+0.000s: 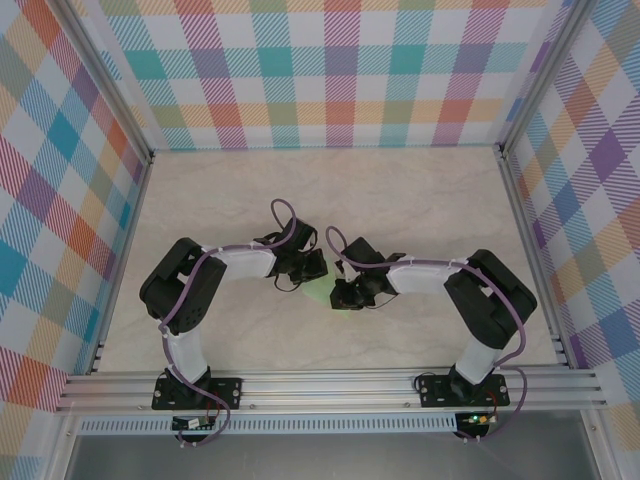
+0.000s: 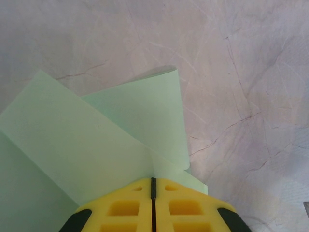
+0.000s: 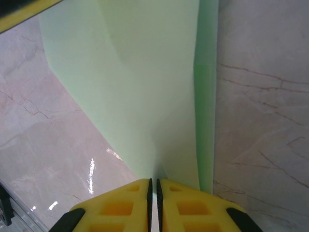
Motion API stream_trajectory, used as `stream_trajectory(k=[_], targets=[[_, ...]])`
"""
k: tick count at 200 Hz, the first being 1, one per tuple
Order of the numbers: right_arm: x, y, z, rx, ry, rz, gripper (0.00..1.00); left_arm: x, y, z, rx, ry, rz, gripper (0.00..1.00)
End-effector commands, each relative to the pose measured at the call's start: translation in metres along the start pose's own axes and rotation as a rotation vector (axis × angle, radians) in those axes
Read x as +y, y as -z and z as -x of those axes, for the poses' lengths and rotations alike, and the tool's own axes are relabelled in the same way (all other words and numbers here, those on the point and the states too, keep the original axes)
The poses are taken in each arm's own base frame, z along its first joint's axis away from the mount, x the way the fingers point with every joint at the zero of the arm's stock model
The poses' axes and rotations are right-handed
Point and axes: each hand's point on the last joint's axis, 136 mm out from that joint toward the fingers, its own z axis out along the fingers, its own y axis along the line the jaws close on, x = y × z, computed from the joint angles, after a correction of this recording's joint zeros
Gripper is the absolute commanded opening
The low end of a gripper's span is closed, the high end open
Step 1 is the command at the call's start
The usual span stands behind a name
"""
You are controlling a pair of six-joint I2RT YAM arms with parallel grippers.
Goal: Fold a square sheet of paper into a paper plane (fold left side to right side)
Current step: Fourth fold the wing at the center of the table.
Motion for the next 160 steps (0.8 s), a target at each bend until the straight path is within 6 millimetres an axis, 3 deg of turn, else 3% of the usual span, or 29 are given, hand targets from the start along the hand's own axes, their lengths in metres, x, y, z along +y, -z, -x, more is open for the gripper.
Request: stream_trajectory(k=[1, 31, 99, 115, 160], targets=[[-0.021, 0.001, -0.012, 0.041, -0.046, -0.04, 0.14, 0.04, -0.004, -0.023, 0.067, 0.029, 0.152, 0.07], [-0.033, 0.008, -0.016, 0.044, -0.119, 0.049, 0.13, 0.042, -0.006, -0.023, 0.069, 0.026, 0.158, 0.07], [-0.055, 0.021, -0.031, 0.053, -0.177, 0.046, 0.13, 0.044, -0.009, -0.022, 0.068, 0.028, 0.167, 0.07], [-0.05, 0.027, -0.028, 0.044, -0.168, 0.058, 0.13, 0.044, -0.01, -0.022, 0.071, 0.03, 0.166, 0.07], [-0.012, 0.059, -0.004, -0.027, -0.103, 0.126, 0.08, 0.041, -0.01, -0.021, 0.069, 0.029, 0.159, 0.07]])
